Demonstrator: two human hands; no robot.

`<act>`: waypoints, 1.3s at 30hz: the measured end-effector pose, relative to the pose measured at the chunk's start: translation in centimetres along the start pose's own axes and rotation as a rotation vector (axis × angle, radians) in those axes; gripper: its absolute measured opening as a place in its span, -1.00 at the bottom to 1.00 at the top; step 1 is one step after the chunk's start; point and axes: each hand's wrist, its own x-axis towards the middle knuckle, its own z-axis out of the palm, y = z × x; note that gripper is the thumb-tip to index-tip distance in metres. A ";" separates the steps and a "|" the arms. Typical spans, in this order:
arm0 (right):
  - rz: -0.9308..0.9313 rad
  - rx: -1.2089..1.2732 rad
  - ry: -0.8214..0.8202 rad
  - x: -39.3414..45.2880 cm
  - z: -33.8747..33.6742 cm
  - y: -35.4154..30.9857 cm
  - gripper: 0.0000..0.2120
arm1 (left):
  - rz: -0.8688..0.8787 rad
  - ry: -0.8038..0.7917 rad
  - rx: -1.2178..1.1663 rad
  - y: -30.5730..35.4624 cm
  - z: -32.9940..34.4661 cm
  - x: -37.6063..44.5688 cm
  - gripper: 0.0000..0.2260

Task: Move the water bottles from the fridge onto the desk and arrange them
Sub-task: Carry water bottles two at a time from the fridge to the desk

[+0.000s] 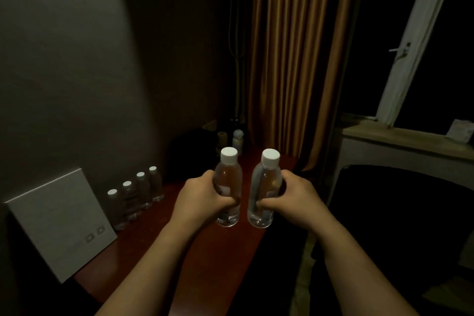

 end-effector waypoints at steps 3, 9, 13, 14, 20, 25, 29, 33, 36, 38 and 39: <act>-0.013 -0.005 -0.043 4.7 1.2 0.2 -0.55 | -0.063 0.025 0.006 -1.8 0.2 2.9 -0.56; -0.052 -0.004 -0.184 13.5 5.2 -0.3 -0.58 | -0.220 0.070 0.066 -5.8 -0.1 7.6 -0.56; -0.097 0.036 -0.283 19.1 8.5 -0.4 -0.61 | -0.333 0.127 0.094 -9.0 0.2 10.8 -0.54; -0.110 0.036 -0.315 20.6 9.4 -0.3 -0.60 | -0.360 0.144 0.098 -9.8 0.4 11.8 -0.54; -0.162 0.027 -0.463 30.9 14.9 0.7 -0.59 | -0.544 0.226 0.069 -14.2 2.4 18.6 -0.50; -0.187 0.010 -0.537 39.4 20.3 2.1 -0.58 | -0.689 0.283 0.029 -18.2 4.7 24.6 -0.51; -0.183 -0.006 -0.596 46.0 25.5 3.9 -0.57 | -0.801 0.327 0.006 -22.3 7.2 29.5 -0.48; -0.156 -0.020 -0.624 50.8 30.9 6.0 -0.52 | -0.899 0.374 -0.011 -27.0 9.9 33.3 -0.47; -0.136 -0.008 -0.659 53.7 34.2 7.2 -0.53 | -0.941 0.392 -0.029 -30.2 11.7 35.6 -0.53; -0.127 -0.005 -0.672 55.2 36.4 8.0 -0.52 | -0.966 0.403 -0.047 -32.2 12.9 36.8 -0.56; -0.126 -0.004 -0.681 55.8 37.4 8.4 -0.53 | -0.977 0.403 -0.051 -33.2 13.6 37.2 -0.57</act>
